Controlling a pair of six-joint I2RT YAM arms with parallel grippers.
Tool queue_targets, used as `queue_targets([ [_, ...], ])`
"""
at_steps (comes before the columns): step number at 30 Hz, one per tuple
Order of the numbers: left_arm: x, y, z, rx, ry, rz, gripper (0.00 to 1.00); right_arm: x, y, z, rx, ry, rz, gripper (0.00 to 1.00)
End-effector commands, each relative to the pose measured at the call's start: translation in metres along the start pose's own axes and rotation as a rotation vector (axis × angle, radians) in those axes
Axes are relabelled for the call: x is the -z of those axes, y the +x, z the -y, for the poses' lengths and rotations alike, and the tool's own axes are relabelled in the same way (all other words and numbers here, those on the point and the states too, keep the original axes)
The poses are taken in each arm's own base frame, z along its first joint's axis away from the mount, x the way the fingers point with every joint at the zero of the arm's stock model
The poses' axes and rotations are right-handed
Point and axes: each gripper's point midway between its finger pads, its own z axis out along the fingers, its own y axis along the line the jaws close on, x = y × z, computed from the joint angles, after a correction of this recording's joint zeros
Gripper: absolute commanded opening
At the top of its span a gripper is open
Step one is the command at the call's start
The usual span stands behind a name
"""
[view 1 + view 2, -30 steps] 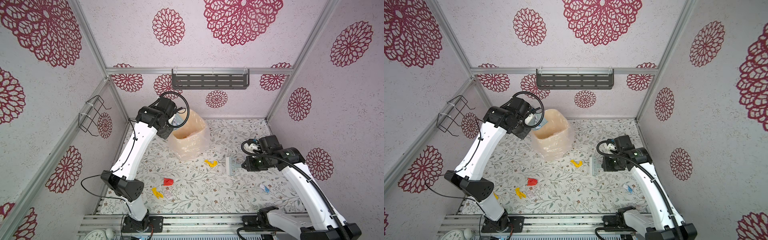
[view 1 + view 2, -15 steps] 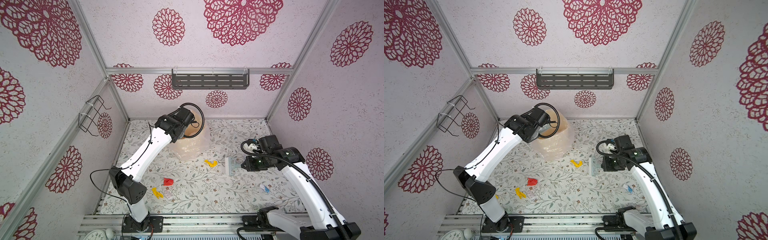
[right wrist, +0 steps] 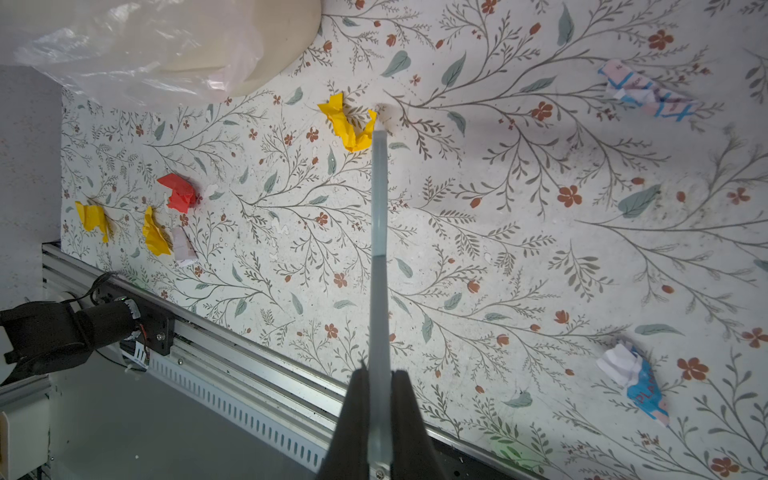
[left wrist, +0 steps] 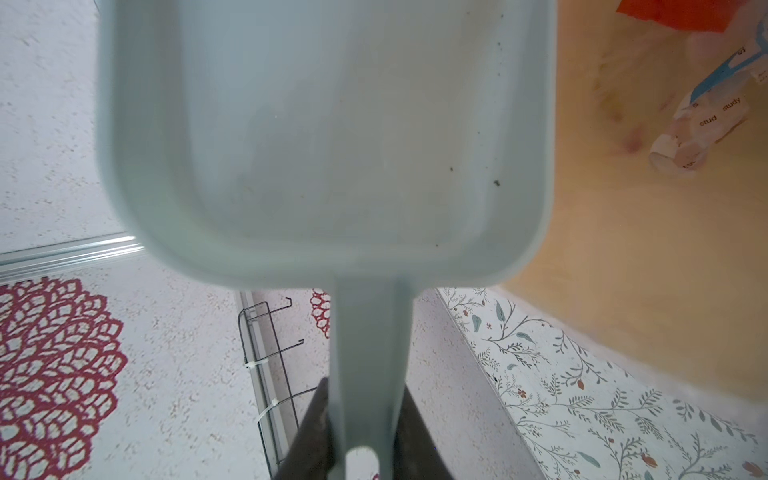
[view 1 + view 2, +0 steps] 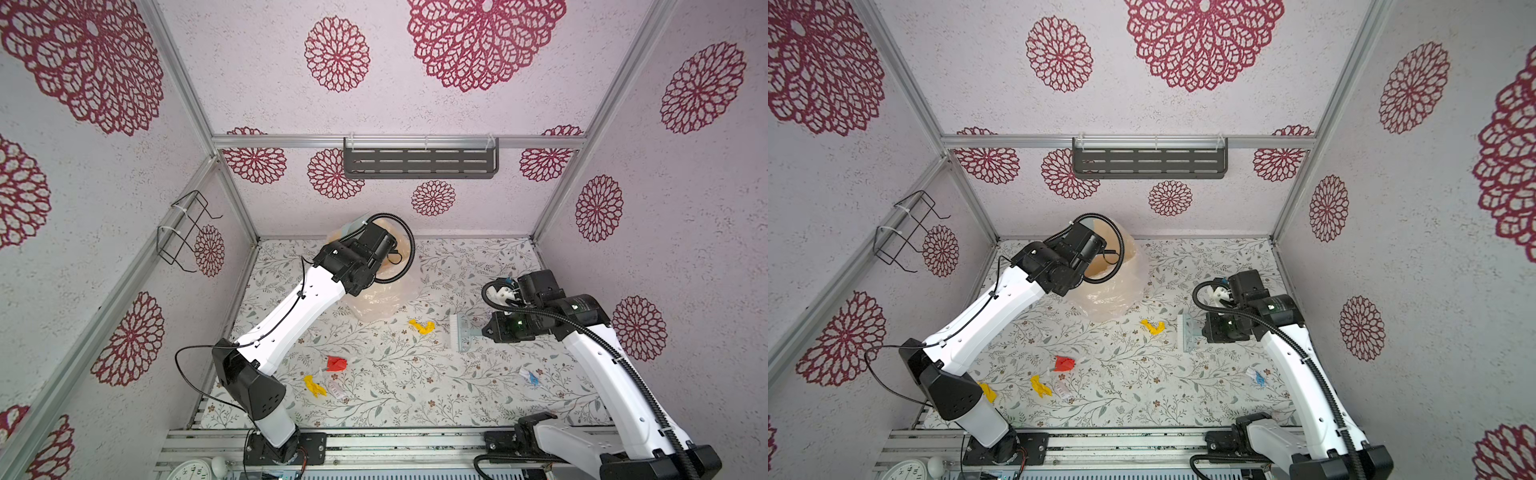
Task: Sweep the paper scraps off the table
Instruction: 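Tip the dustpan over the cream bin with the left gripper, then lower the empty dustpan with left gripper while right brush approaches scraps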
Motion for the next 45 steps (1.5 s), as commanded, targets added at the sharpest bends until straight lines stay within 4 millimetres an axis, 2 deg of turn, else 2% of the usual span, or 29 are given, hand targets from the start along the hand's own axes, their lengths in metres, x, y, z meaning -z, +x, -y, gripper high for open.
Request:
queue_targets([
  [1, 0.01, -0.001, -0.015, 0.099, -0.001, 0.043, 0.0, 0.006, -0.002, -0.003, 0.008, -0.016, 0.019, 0.0],
  [8, 0.038, -0.024, 0.001, 0.231, 0.161, 0.154, 0.0, 0.002, -0.011, 0.002, 0.0, 0.005, 0.062, 0.0],
  [13, 0.063, -0.033, 0.02, 0.291, 0.258, 0.223, 0.0, 0.014, -0.035, 0.023, -0.012, 0.089, 0.153, 0.0],
  [21, 0.114, -0.051, 0.066, 0.405, 0.49, 0.368, 0.0, 0.027, -0.075, 0.08, -0.015, 0.365, 0.233, 0.0],
  [27, 0.144, -0.061, 0.108, 0.477, 0.746, 0.476, 0.0, 0.034, -0.094, 0.122, 0.04, 0.618, 0.251, 0.0],
  [31, 0.155, -0.062, 0.138, 0.5, 0.88, 0.483, 0.0, 0.035, -0.102, 0.144, 0.089, 0.754, 0.213, 0.0],
  [37, 0.161, -0.059, 0.185, 0.498, 1.038, 0.433, 0.0, 0.018, -0.109, 0.169, 0.183, 0.876, 0.131, 0.0],
  [42, 0.158, -0.052, 0.222, 0.502, 1.133, 0.384, 0.0, -0.002, -0.116, 0.174, 0.266, 0.862, 0.092, 0.0],
  [45, 0.158, -0.048, 0.237, 0.499, 1.173, 0.344, 0.0, -0.017, -0.113, 0.175, 0.302, 0.83, 0.047, 0.0],
])
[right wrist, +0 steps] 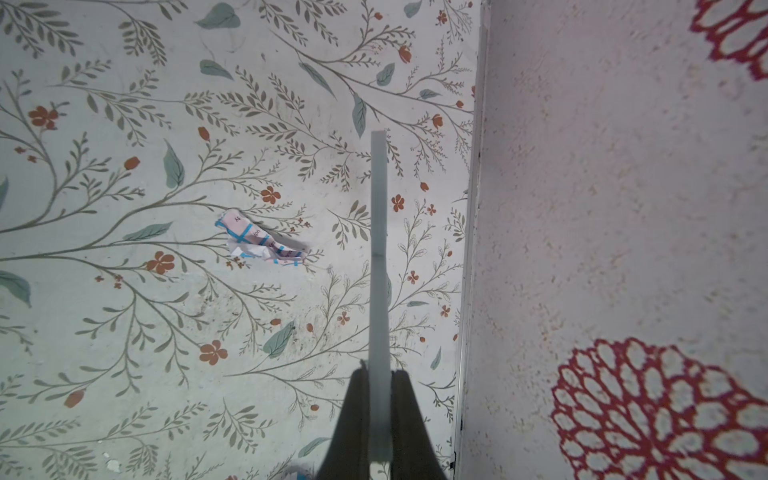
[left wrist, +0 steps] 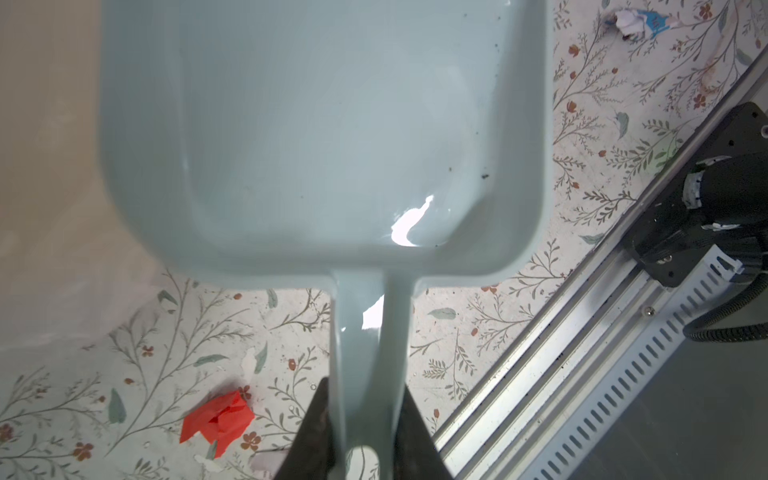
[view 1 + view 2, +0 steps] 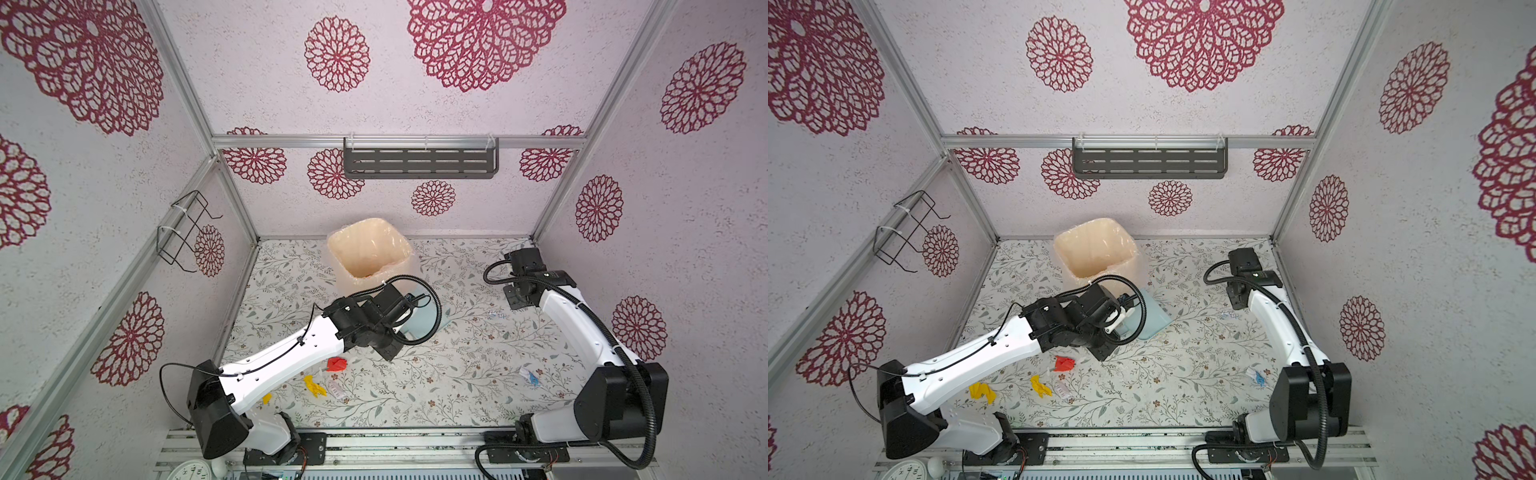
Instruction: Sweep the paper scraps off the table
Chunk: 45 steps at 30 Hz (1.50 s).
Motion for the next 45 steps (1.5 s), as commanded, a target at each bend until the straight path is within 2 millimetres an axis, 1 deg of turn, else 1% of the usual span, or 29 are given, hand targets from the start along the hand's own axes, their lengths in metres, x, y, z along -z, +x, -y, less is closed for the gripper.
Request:
queue_targets([
  [1, 0.004, -0.007, 0.017, 0.043, 0.091, 0.054, 0.0, -0.006, -0.004, 0.0, 0.072, 0.005, 0.005, 0.0],
  [4, -0.002, -0.001, 0.018, 0.055, 0.096, 0.045, 0.0, -0.012, -0.001, -0.01, 0.103, -0.039, -0.012, 0.0],
  [9, -0.013, 0.009, 0.018, 0.077, 0.105, 0.032, 0.0, -0.015, -0.004, -0.028, 0.128, -0.134, -0.006, 0.0],
  [13, -0.021, 0.021, 0.018, 0.087, 0.113, 0.001, 0.0, -0.019, 0.004, -0.042, 0.152, -0.196, -0.046, 0.0],
  [18, -0.025, 0.031, 0.017, 0.098, 0.114, -0.017, 0.0, -0.01, 0.02, -0.064, 0.207, -0.265, -0.083, 0.0],
  [22, -0.027, 0.039, 0.017, 0.111, 0.116, -0.032, 0.0, 0.007, 0.032, -0.087, 0.264, -0.319, -0.1, 0.0],
  [26, -0.03, 0.047, 0.017, 0.121, 0.119, -0.048, 0.0, 0.025, 0.05, -0.111, 0.343, -0.367, -0.154, 0.0],
  [29, -0.032, 0.05, 0.016, 0.126, 0.118, -0.053, 0.0, 0.04, 0.06, -0.128, 0.401, -0.402, -0.181, 0.0],
  [39, -0.034, 0.065, 0.017, 0.148, 0.113, -0.081, 0.0, 0.092, 0.064, -0.176, 0.491, -0.552, -0.171, 0.0],
  [44, -0.034, 0.072, 0.019, 0.156, 0.109, -0.096, 0.0, 0.113, 0.07, -0.195, 0.547, -0.575, -0.179, 0.0],
  [45, -0.033, 0.074, 0.019, 0.158, 0.107, -0.098, 0.0, 0.119, 0.068, -0.2, 0.556, -0.588, -0.165, 0.0],
])
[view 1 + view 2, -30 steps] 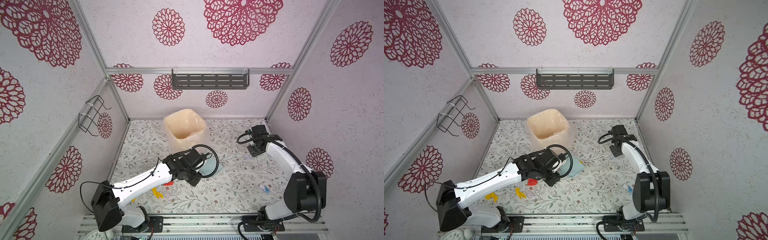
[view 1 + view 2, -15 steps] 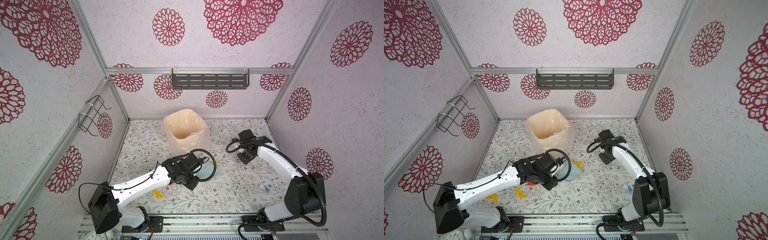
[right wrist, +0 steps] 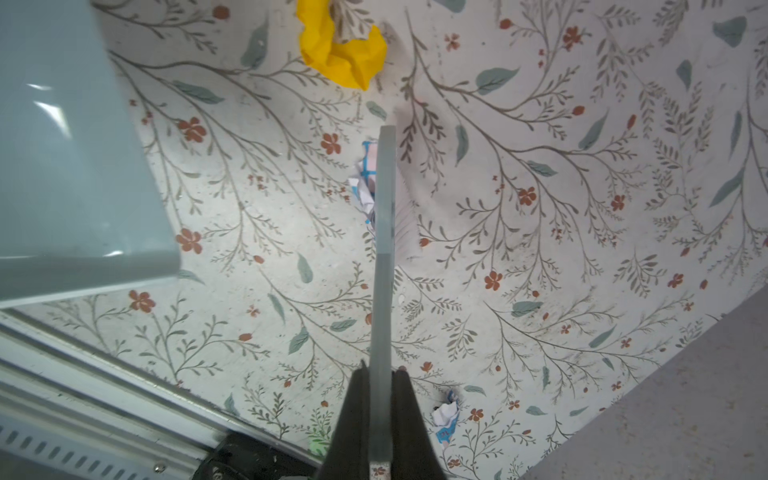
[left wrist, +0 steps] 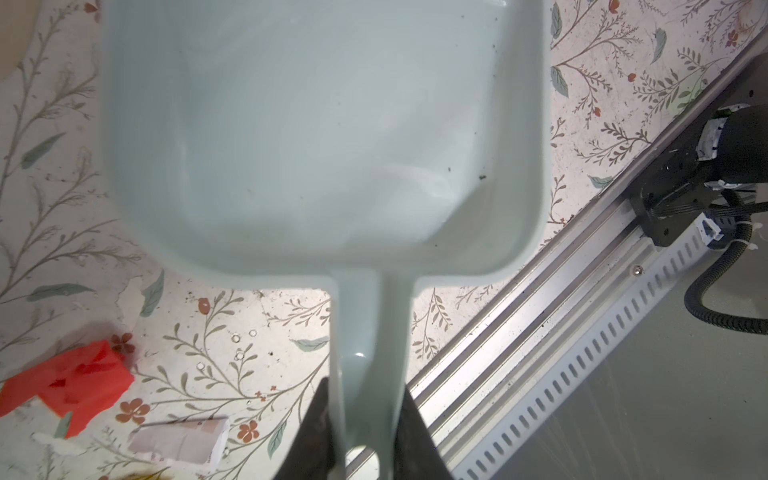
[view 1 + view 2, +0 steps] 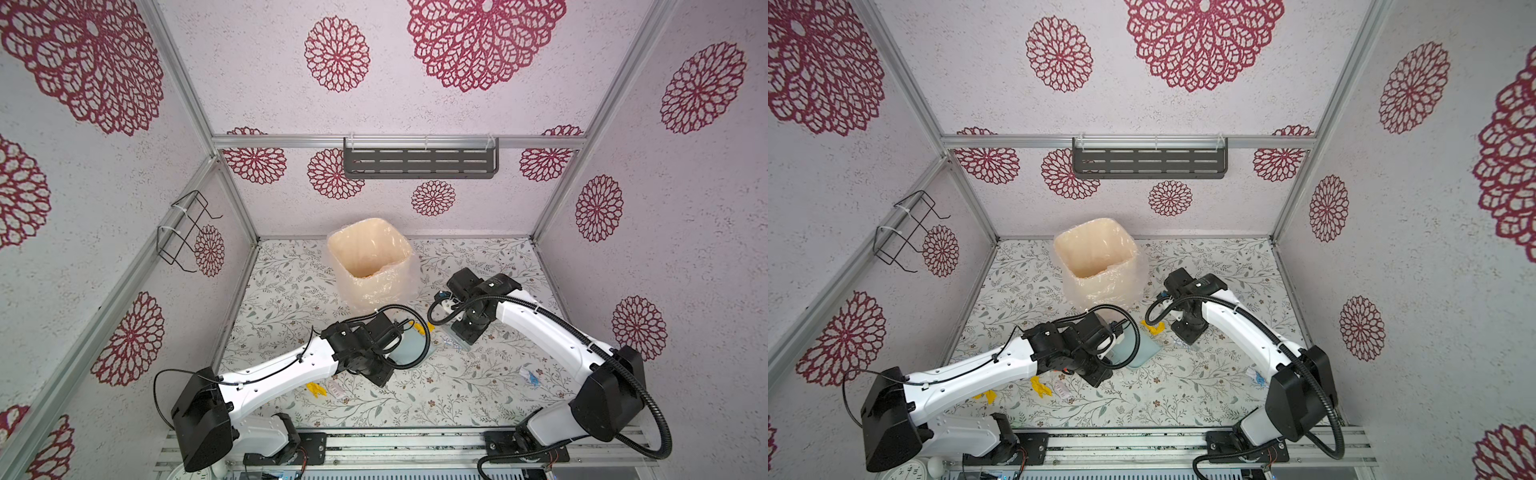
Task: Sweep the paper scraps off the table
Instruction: 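Sweep the pink-blue printed scrap into the dustpan with the right brush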
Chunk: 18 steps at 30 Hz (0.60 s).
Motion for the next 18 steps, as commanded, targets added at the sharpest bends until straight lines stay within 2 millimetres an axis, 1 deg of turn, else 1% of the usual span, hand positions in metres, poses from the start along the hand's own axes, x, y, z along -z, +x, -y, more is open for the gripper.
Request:
queue_targets([
  [1, 0.002, 0.005, 0.004, 0.004, 0.004, 0.009, 0.0, 0.013, 0.002, -0.03, -0.001, -0.093, -0.028, 0.0],
  [3, 0.002, 0.009, 0.004, 0.008, 0.001, 0.0, 0.0, 0.02, -0.003, -0.033, -0.026, -0.103, -0.025, 0.0],
  [5, 0.002, 0.013, 0.006, 0.008, -0.001, -0.009, 0.0, 0.027, -0.006, -0.03, -0.055, -0.088, -0.026, 0.0],
  [11, 0.0, 0.024, 0.015, 0.015, 0.005, -0.029, 0.0, 0.049, -0.013, -0.01, -0.141, 0.005, -0.006, 0.0],
  [14, -0.003, 0.031, 0.021, 0.017, 0.011, -0.055, 0.0, 0.049, -0.013, -0.007, -0.171, 0.01, -0.012, 0.0],
  [18, -0.01, 0.04, 0.026, 0.006, 0.014, -0.097, 0.0, 0.038, -0.012, -0.009, -0.202, 0.004, -0.039, 0.0],
])
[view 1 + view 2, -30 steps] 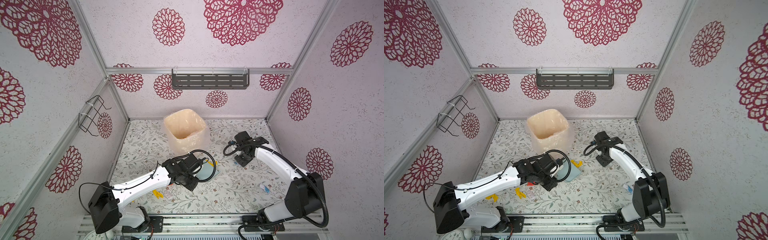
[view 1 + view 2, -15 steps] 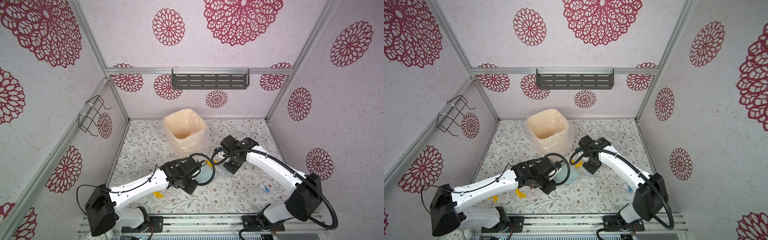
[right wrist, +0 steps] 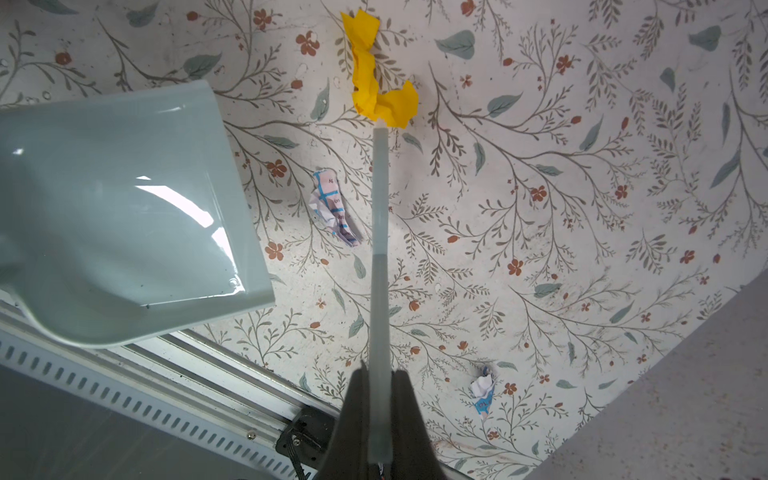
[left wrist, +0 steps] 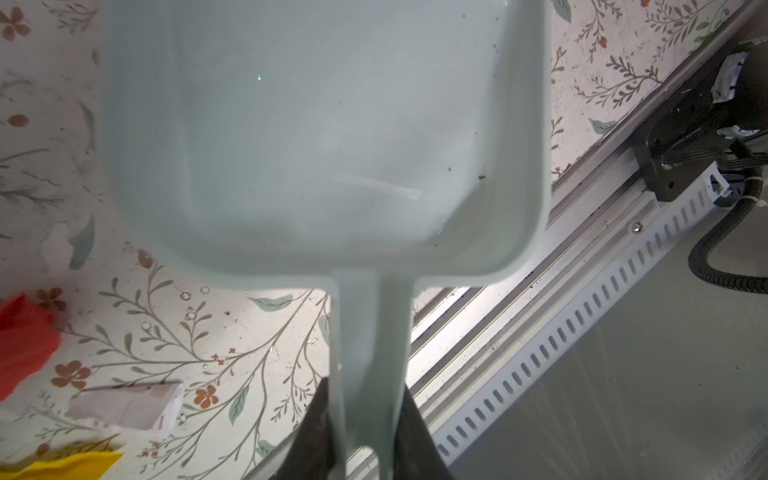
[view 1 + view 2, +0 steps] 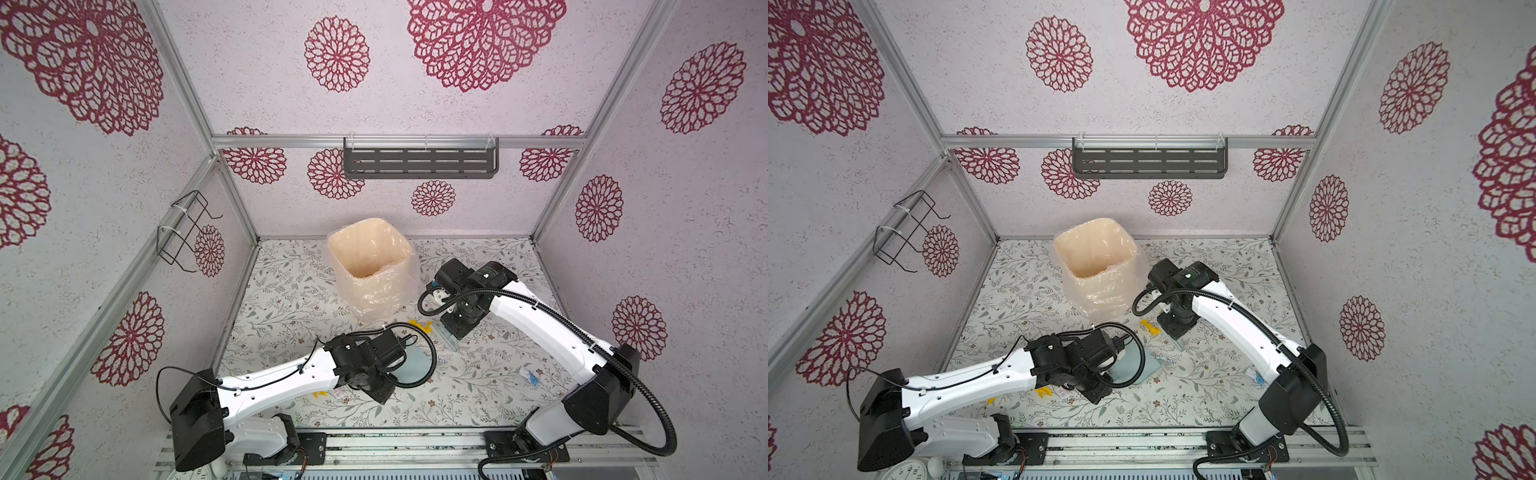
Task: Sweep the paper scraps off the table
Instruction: 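Sweep the pink-blue printed scrap into the dustpan with the right brush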
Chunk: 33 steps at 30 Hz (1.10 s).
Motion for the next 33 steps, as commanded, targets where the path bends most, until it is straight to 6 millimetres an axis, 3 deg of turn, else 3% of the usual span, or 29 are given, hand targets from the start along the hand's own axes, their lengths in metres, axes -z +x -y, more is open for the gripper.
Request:
queue_targets([
  [1, -0.007, 0.007, 0.003, 0.007, -0.001, -0.032, 0.0, -0.006, 0.008, 0.003, -0.064, 0.017, -0.056, 0.0],
  [11, -0.03, 0.011, 0.004, -0.017, 0.001, -0.088, 0.0, -0.003, 0.011, -0.003, -0.094, 0.028, -0.043, 0.0],
  [22, -0.043, 0.007, 0.004, -0.052, -0.005, -0.11, 0.0, -0.018, 0.014, -0.014, -0.084, 0.015, -0.086, 0.0],
  [33, -0.054, 0.006, 0.003, -0.061, 0.004, -0.135, 0.0, -0.021, 0.017, -0.032, -0.057, -0.018, -0.107, 0.0],
])
